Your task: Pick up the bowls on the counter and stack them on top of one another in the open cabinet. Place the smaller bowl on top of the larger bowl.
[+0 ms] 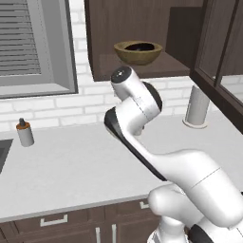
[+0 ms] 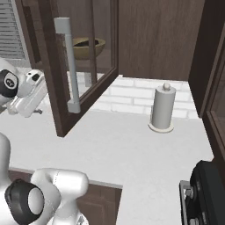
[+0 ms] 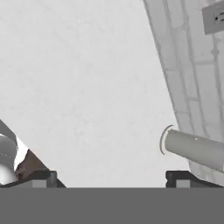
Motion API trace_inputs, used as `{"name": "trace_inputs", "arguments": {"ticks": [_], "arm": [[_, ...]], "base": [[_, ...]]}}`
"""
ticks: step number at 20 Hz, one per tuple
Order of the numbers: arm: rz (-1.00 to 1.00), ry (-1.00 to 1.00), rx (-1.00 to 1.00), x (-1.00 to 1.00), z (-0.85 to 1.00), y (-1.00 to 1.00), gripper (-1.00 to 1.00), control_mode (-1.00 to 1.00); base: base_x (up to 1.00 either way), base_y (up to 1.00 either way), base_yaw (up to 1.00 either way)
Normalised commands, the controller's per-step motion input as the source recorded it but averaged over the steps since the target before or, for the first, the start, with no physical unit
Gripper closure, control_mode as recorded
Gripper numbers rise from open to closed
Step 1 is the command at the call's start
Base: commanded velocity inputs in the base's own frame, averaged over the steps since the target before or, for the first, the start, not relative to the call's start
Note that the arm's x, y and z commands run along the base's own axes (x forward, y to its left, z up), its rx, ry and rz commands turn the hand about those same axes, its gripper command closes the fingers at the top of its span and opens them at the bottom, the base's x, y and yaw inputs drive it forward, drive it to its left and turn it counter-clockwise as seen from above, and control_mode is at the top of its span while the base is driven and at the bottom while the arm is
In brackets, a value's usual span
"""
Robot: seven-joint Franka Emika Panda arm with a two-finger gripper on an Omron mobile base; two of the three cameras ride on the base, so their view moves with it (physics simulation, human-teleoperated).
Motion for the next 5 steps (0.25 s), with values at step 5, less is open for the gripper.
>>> {"name": "trace_inputs", "arguments": {"ticks": [5], "arm": [[0.01, 0.16, 0.0, -0.2, -0.52, 0.0, -1.0, -1.0]], "base": [[0.0, 0.0, 0.0]]}}
